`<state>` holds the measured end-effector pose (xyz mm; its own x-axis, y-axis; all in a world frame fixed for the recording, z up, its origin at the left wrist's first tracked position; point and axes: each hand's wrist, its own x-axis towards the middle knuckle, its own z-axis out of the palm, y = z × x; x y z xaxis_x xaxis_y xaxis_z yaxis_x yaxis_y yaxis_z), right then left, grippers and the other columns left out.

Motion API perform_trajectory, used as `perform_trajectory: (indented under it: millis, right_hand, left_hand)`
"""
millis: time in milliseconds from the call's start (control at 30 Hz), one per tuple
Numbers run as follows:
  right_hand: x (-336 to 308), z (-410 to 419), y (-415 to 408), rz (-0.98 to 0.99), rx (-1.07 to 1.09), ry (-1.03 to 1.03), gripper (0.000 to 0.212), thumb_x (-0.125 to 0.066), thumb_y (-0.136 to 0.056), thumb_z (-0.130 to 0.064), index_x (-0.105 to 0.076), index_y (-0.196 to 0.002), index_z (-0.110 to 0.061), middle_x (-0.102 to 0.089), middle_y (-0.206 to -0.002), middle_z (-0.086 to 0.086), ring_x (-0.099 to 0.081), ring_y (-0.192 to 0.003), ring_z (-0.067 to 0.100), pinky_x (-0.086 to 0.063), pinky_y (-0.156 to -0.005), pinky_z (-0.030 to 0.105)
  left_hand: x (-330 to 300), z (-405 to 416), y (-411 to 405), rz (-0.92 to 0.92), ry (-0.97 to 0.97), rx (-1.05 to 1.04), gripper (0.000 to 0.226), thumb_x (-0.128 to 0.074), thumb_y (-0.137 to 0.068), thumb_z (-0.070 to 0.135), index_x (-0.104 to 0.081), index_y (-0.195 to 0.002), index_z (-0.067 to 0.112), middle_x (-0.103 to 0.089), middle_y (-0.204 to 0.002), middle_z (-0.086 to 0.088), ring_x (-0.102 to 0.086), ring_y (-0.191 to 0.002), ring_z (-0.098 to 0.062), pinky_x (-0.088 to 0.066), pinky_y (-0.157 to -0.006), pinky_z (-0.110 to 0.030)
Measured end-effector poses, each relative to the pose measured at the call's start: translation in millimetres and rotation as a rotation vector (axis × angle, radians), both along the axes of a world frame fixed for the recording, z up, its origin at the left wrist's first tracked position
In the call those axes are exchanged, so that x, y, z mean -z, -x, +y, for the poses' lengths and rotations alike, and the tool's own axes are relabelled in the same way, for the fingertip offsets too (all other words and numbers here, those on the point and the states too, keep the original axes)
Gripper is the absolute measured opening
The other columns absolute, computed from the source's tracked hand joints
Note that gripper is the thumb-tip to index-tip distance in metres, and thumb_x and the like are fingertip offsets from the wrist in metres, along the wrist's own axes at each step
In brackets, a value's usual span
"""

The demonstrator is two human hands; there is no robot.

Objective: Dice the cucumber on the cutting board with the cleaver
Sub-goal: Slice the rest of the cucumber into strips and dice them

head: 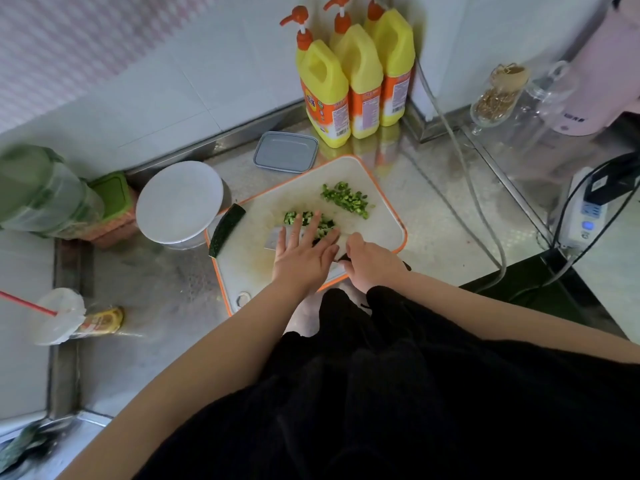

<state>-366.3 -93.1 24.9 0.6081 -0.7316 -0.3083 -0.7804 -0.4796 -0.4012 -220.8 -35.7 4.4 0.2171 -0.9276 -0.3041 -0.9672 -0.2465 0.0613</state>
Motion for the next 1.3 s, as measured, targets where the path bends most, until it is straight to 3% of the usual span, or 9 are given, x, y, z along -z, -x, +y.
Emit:
perform_trajectory:
  millis: [167, 433, 600, 867, 933, 1033, 1133, 1200, 1300]
  right_hand:
    - [6.3, -0.3, 16.3, -0.047, 0.043, 0.051, 0.028, -0.051, -0.095, -0.033, -0.041, -0.104, -0.009, -0.061, -0.090, 0.008, -0.063, -0.080, 0.028, -0.051, -0.063, 0.040]
    - [16.8, -7.5, 44.9, -0.117, 0.048, 0.045, 0.024, -0.050, -0.096, -0.032, -0.035, -0.094, -0.014, -0.045, -0.078, 0.000, -0.044, -0.064, 0.020, -0.035, -0.057, 0.033]
    - [20.0, -9.1, 53.9, -0.127, 0.033, 0.110, 0.024, -0.049, -0.096, -0.033, -0.040, -0.097, -0.010, -0.046, -0.078, -0.001, -0.050, -0.066, 0.022, -0.034, -0.057, 0.030]
    - [28.6, -11.5, 67.5, -0.197, 0.157, 0.139, 0.023, -0.051, -0.094, -0.030, -0.042, -0.093, -0.009, -0.047, -0.070, -0.002, -0.046, -0.056, 0.018, -0.035, -0.050, 0.029]
    - [30.7, -11.1, 69.5, -0.230, 0.187, 0.145, 0.021, -0.052, -0.094, -0.027, -0.043, -0.093, -0.007, -0.046, -0.065, -0.002, -0.044, -0.051, 0.018, -0.031, -0.046, 0.026]
    - [32.0, -10.8, 67.7, -0.275, 0.198, 0.122, 0.019, -0.050, -0.095, -0.022, -0.044, -0.097, -0.004, -0.047, -0.060, 0.000, -0.046, -0.048, 0.025, -0.024, -0.042, 0.026]
    - [32.2, -11.2, 63.8, -0.312, 0.172, 0.092, 0.021, -0.045, -0.097, -0.020, -0.044, -0.109, -0.003, -0.061, -0.068, 0.007, -0.056, -0.054, 0.033, -0.038, -0.046, 0.034]
    - [30.7, -10.5, 61.3, -0.340, 0.167, 0.067, 0.024, -0.043, -0.099, -0.021, -0.042, -0.115, -0.004, -0.064, -0.072, 0.011, -0.057, -0.055, 0.034, -0.042, -0.049, 0.038]
    - [26.4, -11.7, 55.5, -0.386, 0.183, -0.002, 0.024, -0.039, -0.100, -0.022, -0.042, -0.119, -0.006, -0.060, -0.065, 0.008, -0.055, -0.052, 0.029, -0.040, -0.049, 0.038]
  left_hand:
    - [-2.3, -9.8, -8.8, 0.001, -0.060, -0.088, 0.052, 0.000, -0.099, 0.053, -0.009, -0.150, 0.048, 0.018, -0.160, 0.010, 0.020, -0.146, -0.023, 0.014, -0.116, -0.049]
    - [-2.5, -15.3, -30.0, -0.013, -0.087, -0.135, 0.053, -0.002, -0.099, 0.053, -0.009, -0.151, 0.045, 0.018, -0.160, 0.012, 0.020, -0.146, -0.021, 0.011, -0.118, -0.049]
    - [-3.1, -21.3, -35.8, 0.018, -0.100, -0.197, 0.054, -0.002, -0.100, 0.053, -0.009, -0.152, 0.042, 0.017, -0.160, 0.012, 0.018, -0.147, -0.021, 0.010, -0.118, -0.048]
    - [-4.7, -25.5, -48.5, 0.157, -0.033, -0.304, 0.060, -0.003, -0.099, 0.053, -0.031, -0.149, 0.036, 0.006, -0.162, 0.010, 0.009, -0.148, -0.021, 0.004, -0.119, -0.048]
    - [-6.8, -26.0, -47.6, 0.193, 0.047, -0.312, 0.058, -0.007, -0.102, 0.048, -0.042, -0.144, 0.029, -0.003, -0.162, 0.009, 0.003, -0.149, -0.019, 0.003, -0.119, -0.045]
    - [-8.8, -25.7, -47.0, 0.146, 0.145, -0.257, 0.050, -0.018, -0.104, 0.040, -0.050, -0.139, 0.025, -0.036, -0.154, 0.003, -0.018, -0.146, -0.018, -0.007, -0.119, -0.042]
    - [-10.7, -24.7, -44.8, 0.084, 0.153, -0.195, 0.042, -0.026, -0.105, 0.032, -0.051, -0.138, 0.025, -0.054, -0.139, -0.003, -0.036, -0.138, -0.018, -0.012, -0.118, -0.038]
    - [-9.8, -24.6, -41.9, 0.089, 0.190, -0.212, 0.041, -0.029, -0.103, 0.019, -0.046, -0.140, 0.024, -0.059, -0.133, -0.003, -0.043, -0.132, -0.019, -0.013, -0.118, -0.035]
    - [-8.0, -20.7, -37.7, 0.135, 0.231, -0.224, 0.076, -0.034, -0.085, -0.007, -0.021, -0.152, 0.026, -0.060, -0.131, 0.004, -0.040, -0.133, -0.018, -0.014, -0.119, -0.036]
